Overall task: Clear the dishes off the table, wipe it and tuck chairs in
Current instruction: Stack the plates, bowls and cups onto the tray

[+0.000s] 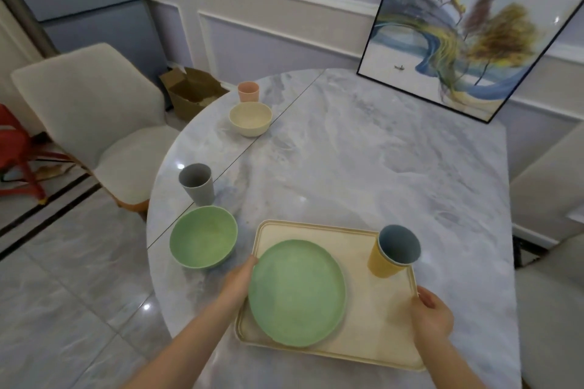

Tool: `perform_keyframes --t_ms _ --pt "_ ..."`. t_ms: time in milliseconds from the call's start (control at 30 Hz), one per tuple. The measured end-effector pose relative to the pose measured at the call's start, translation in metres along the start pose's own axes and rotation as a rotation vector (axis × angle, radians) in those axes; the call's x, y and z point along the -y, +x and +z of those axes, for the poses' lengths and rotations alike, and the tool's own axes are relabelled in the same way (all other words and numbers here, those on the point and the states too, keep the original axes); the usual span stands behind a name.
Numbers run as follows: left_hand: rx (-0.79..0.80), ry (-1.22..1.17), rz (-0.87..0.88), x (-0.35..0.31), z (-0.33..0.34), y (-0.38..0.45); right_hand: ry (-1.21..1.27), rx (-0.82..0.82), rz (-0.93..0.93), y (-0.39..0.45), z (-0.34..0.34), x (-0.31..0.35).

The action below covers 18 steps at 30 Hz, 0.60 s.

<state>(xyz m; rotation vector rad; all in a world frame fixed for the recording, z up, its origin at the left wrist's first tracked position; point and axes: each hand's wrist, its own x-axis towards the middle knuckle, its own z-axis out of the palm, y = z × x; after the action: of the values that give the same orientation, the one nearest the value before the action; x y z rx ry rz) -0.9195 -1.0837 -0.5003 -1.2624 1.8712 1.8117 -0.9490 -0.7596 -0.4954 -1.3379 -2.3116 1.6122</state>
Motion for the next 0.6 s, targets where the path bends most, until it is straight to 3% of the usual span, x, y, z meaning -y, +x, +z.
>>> perform_keyframes --t_ms 200,600 --pt "0.040 0.098 -0.003 -0.006 -0.005 0.015 0.033 -0.046 0.033 -0.021 -0.001 -0.020" --pt "-0.031 0.253 0.019 -0.001 0.000 0.010 0.095 -0.061 0.062 -0.029 -0.001 -0.053"
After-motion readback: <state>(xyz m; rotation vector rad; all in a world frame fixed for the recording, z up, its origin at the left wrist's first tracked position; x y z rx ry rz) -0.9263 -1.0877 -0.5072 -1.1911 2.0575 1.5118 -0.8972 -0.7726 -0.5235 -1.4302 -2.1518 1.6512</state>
